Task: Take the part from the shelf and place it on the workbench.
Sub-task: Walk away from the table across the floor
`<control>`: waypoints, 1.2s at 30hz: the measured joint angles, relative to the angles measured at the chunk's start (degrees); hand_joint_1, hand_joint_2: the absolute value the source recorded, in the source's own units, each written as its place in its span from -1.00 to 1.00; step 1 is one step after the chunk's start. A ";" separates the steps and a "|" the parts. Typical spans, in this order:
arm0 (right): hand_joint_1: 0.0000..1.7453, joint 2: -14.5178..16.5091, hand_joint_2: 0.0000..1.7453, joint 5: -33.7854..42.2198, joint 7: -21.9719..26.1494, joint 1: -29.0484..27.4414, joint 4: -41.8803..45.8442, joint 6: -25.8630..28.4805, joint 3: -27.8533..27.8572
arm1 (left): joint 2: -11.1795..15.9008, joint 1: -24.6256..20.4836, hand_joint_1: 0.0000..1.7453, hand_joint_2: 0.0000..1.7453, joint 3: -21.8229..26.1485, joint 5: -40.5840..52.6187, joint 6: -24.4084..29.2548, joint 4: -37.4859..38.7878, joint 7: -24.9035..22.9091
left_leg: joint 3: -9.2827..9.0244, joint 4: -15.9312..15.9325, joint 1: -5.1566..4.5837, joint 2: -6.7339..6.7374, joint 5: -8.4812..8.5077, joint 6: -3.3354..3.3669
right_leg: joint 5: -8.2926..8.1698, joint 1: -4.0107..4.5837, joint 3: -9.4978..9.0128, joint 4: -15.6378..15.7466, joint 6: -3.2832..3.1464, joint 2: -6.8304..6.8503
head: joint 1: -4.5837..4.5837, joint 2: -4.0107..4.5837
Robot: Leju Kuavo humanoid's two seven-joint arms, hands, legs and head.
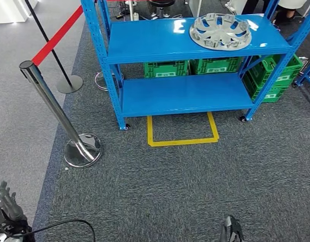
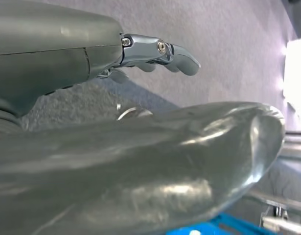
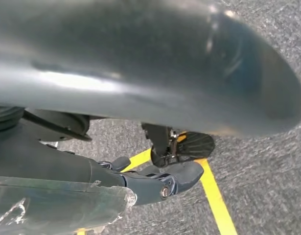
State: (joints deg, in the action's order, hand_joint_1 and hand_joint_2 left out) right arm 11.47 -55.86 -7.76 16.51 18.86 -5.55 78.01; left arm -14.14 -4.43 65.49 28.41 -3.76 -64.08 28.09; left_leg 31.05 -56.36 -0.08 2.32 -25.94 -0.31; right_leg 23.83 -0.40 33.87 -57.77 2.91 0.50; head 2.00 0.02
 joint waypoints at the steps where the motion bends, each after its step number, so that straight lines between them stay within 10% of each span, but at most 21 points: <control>1: -1.00 -0.07 -1.00 0.08 -0.11 -0.06 -0.10 0.00 0.00 | 0.13 -0.01 -1.00 -1.00 -0.22 0.00 -0.12 0.20 0.11 | 0.01 0.08 0.00 -0.01 0.09 0.20 | -0.08 -0.01 0.06 0.01 0.01 -0.13 | 0.01 0.00; 13: -1.00 -0.53 -1.00 0.69 -0.28 -0.21 -0.68 0.04 0.00 | 0.62 -0.31 -1.00 -1.00 -1.48 -0.15 0.06 0.83 0.48 | 0.04 1.02 0.22 0.01 0.79 -1.18 | -0.23 0.36 0.53 -0.09 -0.93 -0.28 | -0.02 0.00; 36: -1.00 -0.69 -1.00 1.23 0.05 -0.22 -0.94 0.36 -0.61 | 1.48 -0.17 -1.00 -1.00 -1.53 -2.01 -2.86 2.08 -0.85 | 0.12 0.90 -0.01 0.01 0.83 -1.19 | -0.62 0.07 0.51 0.02 -0.72 -0.27 | -0.01 0.00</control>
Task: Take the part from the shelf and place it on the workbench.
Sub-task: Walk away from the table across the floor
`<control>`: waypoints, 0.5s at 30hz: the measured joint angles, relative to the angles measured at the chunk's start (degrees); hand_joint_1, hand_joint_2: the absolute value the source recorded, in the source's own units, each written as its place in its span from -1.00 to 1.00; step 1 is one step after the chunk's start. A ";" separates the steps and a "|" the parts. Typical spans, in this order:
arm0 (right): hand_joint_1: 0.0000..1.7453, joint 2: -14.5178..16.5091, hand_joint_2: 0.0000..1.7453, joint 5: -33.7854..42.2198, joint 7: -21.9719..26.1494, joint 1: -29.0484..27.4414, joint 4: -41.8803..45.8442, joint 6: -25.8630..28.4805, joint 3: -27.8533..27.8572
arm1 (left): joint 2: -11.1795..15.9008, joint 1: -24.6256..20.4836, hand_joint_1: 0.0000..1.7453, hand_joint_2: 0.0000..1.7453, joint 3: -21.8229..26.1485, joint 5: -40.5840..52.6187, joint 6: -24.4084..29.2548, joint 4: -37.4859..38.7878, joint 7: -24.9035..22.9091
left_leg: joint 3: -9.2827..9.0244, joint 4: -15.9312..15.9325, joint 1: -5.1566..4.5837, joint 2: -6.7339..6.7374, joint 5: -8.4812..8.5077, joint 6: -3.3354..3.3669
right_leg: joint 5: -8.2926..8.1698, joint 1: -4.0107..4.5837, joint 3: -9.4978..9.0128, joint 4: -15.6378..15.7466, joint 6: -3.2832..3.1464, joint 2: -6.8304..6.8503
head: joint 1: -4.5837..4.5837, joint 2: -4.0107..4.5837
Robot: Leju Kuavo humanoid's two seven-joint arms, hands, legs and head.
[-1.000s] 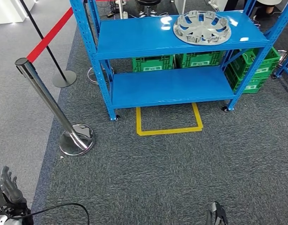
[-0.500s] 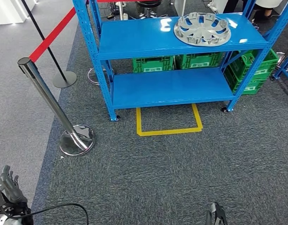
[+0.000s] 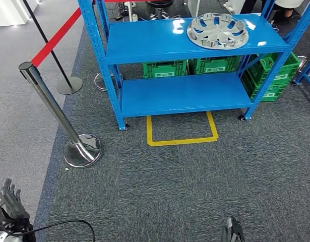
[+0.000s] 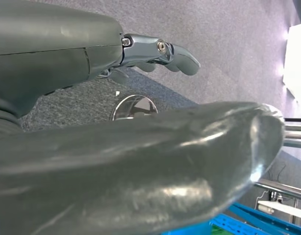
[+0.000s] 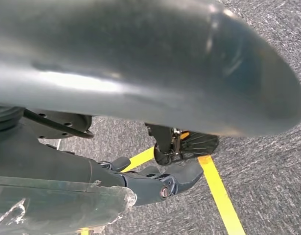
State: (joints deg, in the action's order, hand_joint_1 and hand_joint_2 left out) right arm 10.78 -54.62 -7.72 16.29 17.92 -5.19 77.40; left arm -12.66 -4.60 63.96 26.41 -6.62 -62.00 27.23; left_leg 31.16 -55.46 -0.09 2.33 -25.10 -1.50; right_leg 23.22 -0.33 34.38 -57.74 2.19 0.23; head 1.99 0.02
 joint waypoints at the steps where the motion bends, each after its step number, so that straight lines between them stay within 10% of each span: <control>1: -1.00 -0.02 -1.00 0.43 0.03 0.01 -0.01 0.03 0.00 | 0.07 -0.01 -1.00 -1.00 -0.04 0.16 -0.03 0.02 0.00 | 0.03 -0.04 -0.04 0.00 -0.02 0.04 | -0.02 -0.04 0.01 0.02 0.03 0.00 | -0.01 0.00; 11: -1.00 -1.21 -1.00 2.50 -0.50 0.56 -0.29 0.43 0.40 | 0.73 -0.75 -1.00 -1.00 -2.17 2.32 0.91 0.75 0.05 | 0.38 -0.01 -0.22 0.06 0.33 1.50 | -0.24 -0.43 0.30 0.19 1.24 -0.01 | -0.01 0.00; 15: -1.00 -1.66 -1.00 2.50 -0.52 0.50 -0.39 0.45 0.45 | 0.71 -0.80 -1.00 -1.00 -2.69 2.37 0.91 0.89 0.08 | 0.21 0.66 0.27 0.19 0.81 2.13 | 5.76 -0.39 5.43 -10.98 1.89 -0.13 | -0.14 0.00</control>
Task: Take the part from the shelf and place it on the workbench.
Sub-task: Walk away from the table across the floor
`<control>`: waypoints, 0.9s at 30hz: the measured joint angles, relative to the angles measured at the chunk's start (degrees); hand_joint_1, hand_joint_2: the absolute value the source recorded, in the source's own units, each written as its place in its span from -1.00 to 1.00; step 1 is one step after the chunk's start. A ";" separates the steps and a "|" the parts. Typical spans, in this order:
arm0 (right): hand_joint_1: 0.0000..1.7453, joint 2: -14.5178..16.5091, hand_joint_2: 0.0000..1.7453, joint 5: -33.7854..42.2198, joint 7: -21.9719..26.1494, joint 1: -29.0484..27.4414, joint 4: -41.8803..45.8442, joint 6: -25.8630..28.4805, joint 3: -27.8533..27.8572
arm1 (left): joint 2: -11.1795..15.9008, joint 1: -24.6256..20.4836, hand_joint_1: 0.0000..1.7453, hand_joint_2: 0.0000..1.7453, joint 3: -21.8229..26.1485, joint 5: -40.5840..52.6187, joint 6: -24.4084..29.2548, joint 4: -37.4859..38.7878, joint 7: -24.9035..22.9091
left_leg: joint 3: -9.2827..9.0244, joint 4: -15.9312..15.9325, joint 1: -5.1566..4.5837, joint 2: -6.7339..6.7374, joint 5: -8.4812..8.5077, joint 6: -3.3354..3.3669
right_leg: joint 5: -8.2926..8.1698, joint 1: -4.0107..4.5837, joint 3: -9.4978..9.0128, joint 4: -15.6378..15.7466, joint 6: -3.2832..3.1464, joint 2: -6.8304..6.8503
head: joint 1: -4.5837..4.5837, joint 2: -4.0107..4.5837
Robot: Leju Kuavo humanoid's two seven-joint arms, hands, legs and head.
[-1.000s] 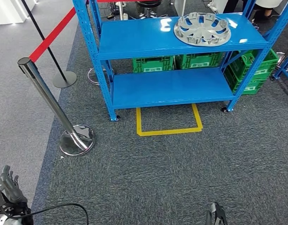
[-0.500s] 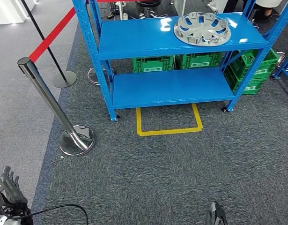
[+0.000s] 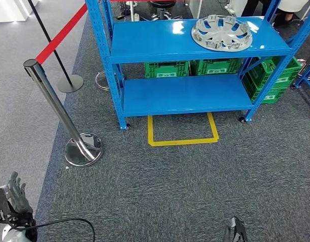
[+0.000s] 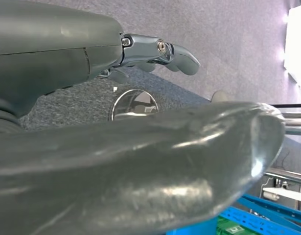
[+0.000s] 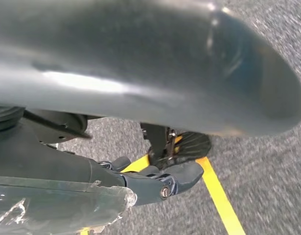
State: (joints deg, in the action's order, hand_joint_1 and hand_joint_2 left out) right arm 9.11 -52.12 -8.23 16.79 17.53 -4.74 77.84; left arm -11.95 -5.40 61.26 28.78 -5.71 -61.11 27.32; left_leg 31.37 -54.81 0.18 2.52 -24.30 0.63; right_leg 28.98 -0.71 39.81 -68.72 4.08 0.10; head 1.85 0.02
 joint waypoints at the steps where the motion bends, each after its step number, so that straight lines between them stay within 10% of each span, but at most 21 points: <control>1: -1.00 -0.09 -1.00 0.00 -0.01 -0.07 -0.04 0.01 0.01 | -0.02 0.03 -1.00 -1.00 0.00 0.01 -0.01 0.09 0.01 | -0.01 -0.01 0.02 0.01 -0.03 0.00 | 1.29 -0.05 1.67 -3.59 0.14 0.01 | 0.03 0.00; 3: -1.00 -0.26 -1.00 0.01 -0.03 -0.18 -0.08 0.02 0.04 | -0.07 0.06 -1.00 -1.00 0.00 0.01 -0.02 0.28 0.00 | -0.10 -0.11 0.21 -0.01 -0.15 -0.20 | 0.70 -0.13 2.20 -4.82 0.34 0.03 | 0.04 0.00; 6: -1.00 -0.44 -1.00 0.01 -0.03 -0.03 -0.17 0.03 0.09 | -0.01 0.06 -1.00 -1.00 -0.02 0.01 -0.01 0.47 0.00 | -0.18 -1.03 0.62 -0.03 -0.88 -1.41 | -4.16 -0.42 -3.57 6.29 0.75 0.42 | -0.07 0.00; 12: -1.00 -0.57 -1.00 0.01 -0.09 0.00 -0.39 0.04 0.16 | 0.12 -0.01 -1.00 -1.00 -0.08 0.10 0.01 0.54 0.05 | 0.58 -2.62 0.64 -0.42 -2.13 -3.13 | -4.75 -0.31 -4.92 9.49 -2.15 -0.54 | 0.22 0.00; 16: -1.00 -0.59 -1.00 0.01 -0.05 0.12 -0.39 0.02 0.16 | 0.12 0.08 -1.00 -1.00 -0.04 0.11 0.01 0.63 0.05 | 7.05 -15.93 0.71 -1.84 -8.71 -3.52 | -4.82 -0.24 -4.79 9.56 -2.93 -1.03 | 0.82 0.00; 18: -1.00 -0.59 -1.00 0.01 -0.05 0.06 -0.39 0.02 0.17 | 0.09 0.19 -1.00 -1.00 -0.03 0.11 0.01 0.74 0.05 | 8.70 -18.58 0.71 -1.97 -8.31 -3.27 | -4.80 -0.12 -4.82 9.55 -2.97 -1.39 | 0.92 0.00; 22: -1.00 -0.60 -1.00 0.02 -0.05 0.25 -0.44 0.02 0.16 | 0.13 0.14 -1.00 -1.00 -0.05 0.10 0.01 0.80 0.08 | 2.66 -5.42 0.74 -4.30 -1.18 -2.30 | -4.85 -0.04 -4.79 9.46 -2.51 -2.59 | 0.88 0.00; 24: -1.00 -0.61 -1.00 0.06 -0.03 0.41 -0.47 -0.01 0.16 | 0.16 0.28 -1.00 -1.00 -0.06 -0.09 -0.05 0.80 0.33 | 1.45 -2.50 0.70 -5.67 -0.94 -2.23 | -5.15 -0.21 -4.29 9.58 -1.69 -3.42 | 0.87 0.00; 27: -1.00 -0.61 -1.00 -0.11 0.23 0.01 -0.50 -0.46 0.16 | 0.12 0.33 -1.00 -1.00 -0.15 -0.95 -0.15 0.78 1.00 | 1.27 -1.77 0.71 -4.13 -0.66 -1.65 | -5.22 -0.42 -3.72 9.54 -0.57 -3.56 | 0.75 0.00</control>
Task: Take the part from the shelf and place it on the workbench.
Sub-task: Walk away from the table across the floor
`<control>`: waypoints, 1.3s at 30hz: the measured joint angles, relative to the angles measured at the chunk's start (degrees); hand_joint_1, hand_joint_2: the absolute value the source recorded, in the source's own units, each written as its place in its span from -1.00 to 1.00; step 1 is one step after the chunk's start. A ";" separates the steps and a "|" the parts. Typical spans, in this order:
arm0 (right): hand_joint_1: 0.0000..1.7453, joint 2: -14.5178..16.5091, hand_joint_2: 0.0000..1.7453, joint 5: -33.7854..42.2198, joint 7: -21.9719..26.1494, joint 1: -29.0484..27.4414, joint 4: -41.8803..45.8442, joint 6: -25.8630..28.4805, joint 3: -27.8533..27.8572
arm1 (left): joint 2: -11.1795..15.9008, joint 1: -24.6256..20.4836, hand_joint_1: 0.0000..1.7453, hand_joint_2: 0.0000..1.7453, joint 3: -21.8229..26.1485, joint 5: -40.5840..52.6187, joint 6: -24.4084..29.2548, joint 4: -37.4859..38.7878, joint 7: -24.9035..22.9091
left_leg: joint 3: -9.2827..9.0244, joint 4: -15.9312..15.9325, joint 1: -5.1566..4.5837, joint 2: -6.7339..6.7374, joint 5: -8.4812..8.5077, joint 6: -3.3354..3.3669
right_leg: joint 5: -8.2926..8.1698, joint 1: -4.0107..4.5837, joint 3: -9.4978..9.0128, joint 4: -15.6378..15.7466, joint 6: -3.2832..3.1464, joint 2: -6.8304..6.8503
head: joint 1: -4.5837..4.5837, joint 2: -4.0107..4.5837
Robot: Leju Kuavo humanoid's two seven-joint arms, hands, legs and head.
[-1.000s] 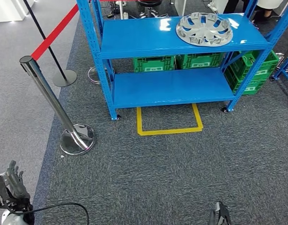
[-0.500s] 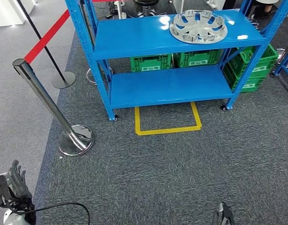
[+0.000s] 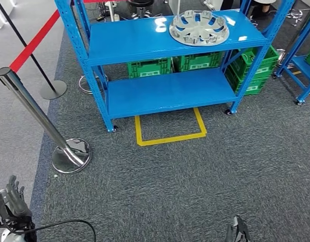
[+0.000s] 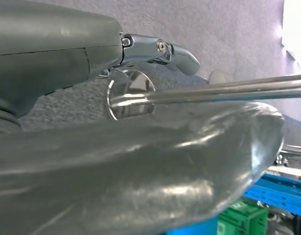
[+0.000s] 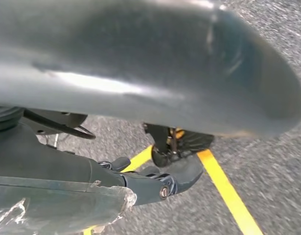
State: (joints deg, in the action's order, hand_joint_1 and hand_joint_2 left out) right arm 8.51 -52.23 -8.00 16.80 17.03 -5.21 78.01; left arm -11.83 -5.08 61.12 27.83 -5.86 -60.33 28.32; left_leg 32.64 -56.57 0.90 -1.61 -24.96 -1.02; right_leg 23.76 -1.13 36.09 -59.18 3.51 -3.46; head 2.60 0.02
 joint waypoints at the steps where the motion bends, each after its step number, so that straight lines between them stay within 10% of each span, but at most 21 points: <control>1: -1.00 0.02 -1.00 -0.13 0.20 -0.15 -0.02 -0.17 -0.01 | -0.03 0.03 -1.00 -1.00 0.01 -0.31 0.01 -0.04 0.13 | -0.14 0.23 0.07 0.52 0.11 0.32 | 0.98 0.06 0.78 -1.52 0.26 0.75 | -0.14 0.00; 4: -1.00 0.19 -1.00 -0.31 0.64 -0.47 -0.10 -0.31 -0.04 | -0.11 0.41 -1.00 -1.00 0.19 -0.88 -0.08 -0.17 0.23 | -0.29 0.34 -0.11 1.87 0.03 0.77 | 6.23 0.12 5.70 -12.16 0.82 2.83 | -0.38 0.00; 6: -1.00 0.25 -1.00 -0.31 0.67 -0.91 -0.13 -0.33 -0.04 | -0.27 0.52 -1.00 -1.00 0.23 -0.97 -0.26 -0.22 0.16 | -0.38 0.32 -0.26 2.75 -0.05 0.89 | 6.86 0.12 7.07 -15.70 0.94 3.03 | -0.39 0.00; 12: -1.00 0.35 -1.00 0.10 0.45 -1.07 -0.16 -0.56 -0.24 | -0.58 0.69 -1.00 -1.00 0.24 -0.91 -0.71 -0.63 -0.40 | -0.81 -0.29 -0.84 3.95 -0.75 0.39 | 0.57 0.19 -1.74 0.27 -0.08 4.15 | -0.22 0.00; 16: -1.00 0.38 -1.00 0.56 -0.05 -1.39 -0.17 -0.64 -0.32 | -0.57 0.52 -1.00 -1.00 0.15 -0.25 -0.43 -0.69 -0.38 | -0.74 0.01 -0.97 4.00 -0.33 1.27 | 0.34 0.36 -1.50 0.42 -0.59 3.83 | -0.03 0.00; 22: -1.00 0.39 -1.00 0.92 0.00 -1.35 -0.18 -0.44 -0.43 | -0.61 0.26 -1.00 -1.00 -0.01 0.35 0.20 -0.69 -0.07 | -0.64 0.53 -0.82 4.00 0.00 -0.30 | 0.30 0.53 -1.24 0.40 -1.10 3.87 | -0.08 0.00; 29: -1.00 0.48 -1.00 1.52 0.50 -1.12 -0.18 0.03 -0.51 | -0.49 -0.06 -1.00 -1.00 -0.16 0.60 0.27 -0.70 -0.03 | -0.80 1.40 -0.89 3.97 0.01 1.25 | -0.66 0.23 -1.23 0.07 0.26 3.90 | -0.02 0.00; 35: -1.00 0.26 -1.00 1.87 0.50 -1.24 -0.17 0.23 -0.50 | -0.52 -0.05 -1.00 -1.00 -0.31 0.59 0.25 -0.69 -0.03 | -1.54 1.58 -0.38 3.96 0.13 1.25 | 6.91 0.11 6.15 -14.99 1.30 3.67 | -0.22 0.00; 39: -1.00 0.14 -1.00 1.90 0.50 -1.22 -0.19 0.28 -0.51 | -0.58 0.05 -1.00 -1.00 -0.32 0.59 0.22 -0.69 -0.04 | -2.67 1.05 0.45 3.93 -1.06 -0.28 | 1.13 -0.25 0.67 -3.32 1.78 3.88 | -0.32 0.00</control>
State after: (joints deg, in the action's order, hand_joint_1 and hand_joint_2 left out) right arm 8.65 -50.33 -7.50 15.58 16.84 -4.92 77.50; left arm -12.41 -5.03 60.80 28.41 -5.64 -61.02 28.27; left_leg 29.97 -55.53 1.35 2.32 -26.02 -1.29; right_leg 24.90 -1.38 36.76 -62.50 5.29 0.43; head 2.28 0.02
